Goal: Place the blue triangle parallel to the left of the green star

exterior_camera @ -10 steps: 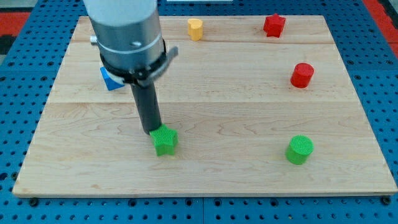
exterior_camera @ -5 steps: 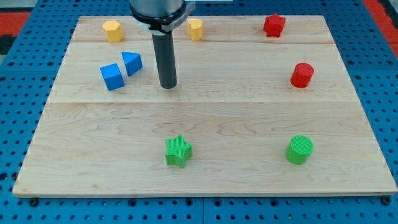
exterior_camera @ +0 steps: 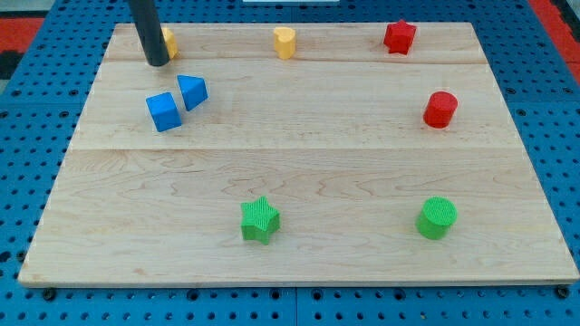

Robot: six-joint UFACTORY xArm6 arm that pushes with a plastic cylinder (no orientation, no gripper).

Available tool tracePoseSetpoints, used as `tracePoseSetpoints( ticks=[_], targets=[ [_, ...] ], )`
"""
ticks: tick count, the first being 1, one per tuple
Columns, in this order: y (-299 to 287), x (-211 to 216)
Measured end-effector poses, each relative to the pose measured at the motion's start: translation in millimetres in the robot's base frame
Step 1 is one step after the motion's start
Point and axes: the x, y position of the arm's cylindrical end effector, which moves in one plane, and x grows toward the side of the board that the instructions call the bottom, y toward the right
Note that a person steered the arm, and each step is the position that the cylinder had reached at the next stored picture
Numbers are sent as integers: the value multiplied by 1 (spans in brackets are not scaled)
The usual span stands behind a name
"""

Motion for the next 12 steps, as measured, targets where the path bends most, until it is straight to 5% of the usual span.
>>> tracePoseSetpoints(
  ticks=[1, 3, 4, 5, 8, 10, 11, 12],
  targets=[
    [31, 51],
    [124, 88],
    [18, 122],
    [89, 98],
    [-9, 92],
    [-31, 152],
    [-40, 118],
    [-42, 149]
  ],
)
